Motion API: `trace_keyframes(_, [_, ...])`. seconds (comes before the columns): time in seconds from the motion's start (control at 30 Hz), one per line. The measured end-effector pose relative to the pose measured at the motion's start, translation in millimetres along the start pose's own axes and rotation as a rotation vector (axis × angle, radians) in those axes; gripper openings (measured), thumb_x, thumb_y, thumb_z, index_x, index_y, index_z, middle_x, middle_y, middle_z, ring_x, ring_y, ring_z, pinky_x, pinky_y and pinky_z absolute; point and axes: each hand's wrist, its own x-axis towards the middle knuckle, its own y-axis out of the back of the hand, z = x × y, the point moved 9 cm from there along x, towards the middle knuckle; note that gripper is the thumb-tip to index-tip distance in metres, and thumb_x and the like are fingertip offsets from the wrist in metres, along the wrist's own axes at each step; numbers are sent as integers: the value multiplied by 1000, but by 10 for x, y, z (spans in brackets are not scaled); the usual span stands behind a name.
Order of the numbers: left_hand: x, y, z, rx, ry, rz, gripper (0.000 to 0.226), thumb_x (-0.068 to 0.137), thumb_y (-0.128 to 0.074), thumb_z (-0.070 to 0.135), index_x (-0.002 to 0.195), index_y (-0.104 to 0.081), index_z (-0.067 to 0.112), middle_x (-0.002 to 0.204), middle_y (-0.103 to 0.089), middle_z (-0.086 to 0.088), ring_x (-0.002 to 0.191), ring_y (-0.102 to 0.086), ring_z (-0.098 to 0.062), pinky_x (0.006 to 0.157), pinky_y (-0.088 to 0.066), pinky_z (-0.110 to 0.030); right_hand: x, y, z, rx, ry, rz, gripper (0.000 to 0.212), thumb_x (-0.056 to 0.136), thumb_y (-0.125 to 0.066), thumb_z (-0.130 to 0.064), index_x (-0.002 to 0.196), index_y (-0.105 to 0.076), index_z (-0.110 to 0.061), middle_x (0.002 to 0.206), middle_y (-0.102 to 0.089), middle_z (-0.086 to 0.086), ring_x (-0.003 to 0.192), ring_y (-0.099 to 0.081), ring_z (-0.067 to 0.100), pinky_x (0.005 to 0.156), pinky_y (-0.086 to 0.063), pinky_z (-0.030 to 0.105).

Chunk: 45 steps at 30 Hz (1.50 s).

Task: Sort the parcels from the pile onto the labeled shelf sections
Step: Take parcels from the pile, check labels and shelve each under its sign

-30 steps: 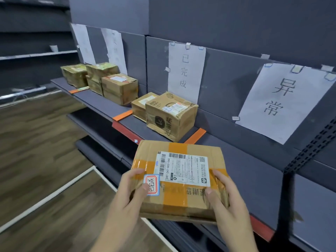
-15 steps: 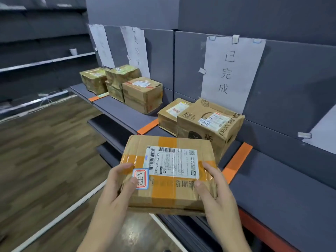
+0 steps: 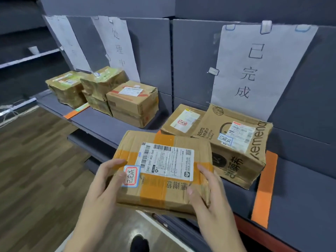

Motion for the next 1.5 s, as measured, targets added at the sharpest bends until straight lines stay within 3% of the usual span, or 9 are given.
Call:
trace_keyframes(0.1, [607, 56, 35, 17, -65, -83, 20, 96, -52, 20, 102, -63, 35, 94, -69, 13, 82, -63, -1, 68, -47, -13, 166, -260, -75, -8, -46, 80, 45, 87, -50, -48, 126, -32, -60, 136, -7, -48, 122, 7, -36, 83, -20, -12])
trace_keyframes(0.3, [1633, 130, 54, 14, -124, -317, 20, 96, -51, 18, 100, -64, 33, 96, -69, 12, 84, -63, -3, 74, -47, -24, 469, -809, -284, -3, -85, 333, 43, 85, -52, -58, 124, -34, -60, 139, -14, -48, 131, -10, -26, 85, -21, -11])
trace_keyframes(0.5, [2371, 33, 180, 6, -176, -599, 20, 96, -51, 16, 100, -65, 30, 97, -70, 6, 85, -64, -7, 74, -49, -24, 614, -987, -494, -61, -125, 543, 51, 68, -47, -69, 118, -41, -63, 133, -32, -33, 126, -33, -16, 87, -34, 4])
trace_keyframes(0.7, [2773, -374, 233, -11, -233, -805, 21, 95, -52, 10, 101, -66, 25, 93, -71, 7, 84, -63, -7, 74, -48, -22, 808, -744, -480, -160, -142, 690, 36, 86, -55, -51, 121, -53, -44, 139, -30, -17, 135, -30, -1, 110, -30, 28])
trace_keyframes(0.83, [3032, -701, 146, -14, -194, -862, 23, 96, -52, 13, 99, -67, 30, 94, -70, 1, 84, -64, -13, 76, -46, -37, 1038, -685, -469, -208, -174, 682, 27, 93, -57, -33, 117, -52, -44, 147, -17, -21, 130, -22, -15, 100, -31, 17])
trace_keyframes(0.97, [3253, -992, 148, 3, -189, -905, 25, 95, -53, 12, 94, -69, 31, 93, -68, 2, 85, -64, -12, 80, -49, -32, 1190, -680, -413, -227, -200, 686, 25, 94, -57, -32, 114, -52, -47, 148, -21, -15, 106, -16, -41, 94, -36, 15])
trace_keyframes(1.17, [3421, -1164, 178, 21, -243, -879, 19, 95, -55, 18, 102, -66, 32, 92, -70, 10, 89, -66, -12, 77, -52, -25, 1296, -634, -431, -228, -181, 727, 21, 90, -65, -30, 102, -53, -44, 119, -32, -16, 87, -45, -20, 68, -40, 3])
trace_keyframes(1.3, [3378, -903, 283, 105, -352, -573, 38, 95, -54, 29, 133, -47, 34, 128, -44, 4, 118, -40, 11, 97, -33, -19, 1307, -602, -358, -229, -191, 770, 24, 87, -67, -37, 101, -51, -48, 119, -36, -19, 72, -53, 1, 63, -42, 8])
trace_keyframes(1.5, [2209, -496, -41, -11, -302, -692, 45, 70, -45, 65, 114, -46, 56, 127, -35, 10, 122, -28, 13, 95, -33, -9, 1359, -589, -332, -225, -173, 850, 23, 86, -66, -44, 104, -52, -44, 116, -41, -29, 114, -47, 9, 89, -48, 36])
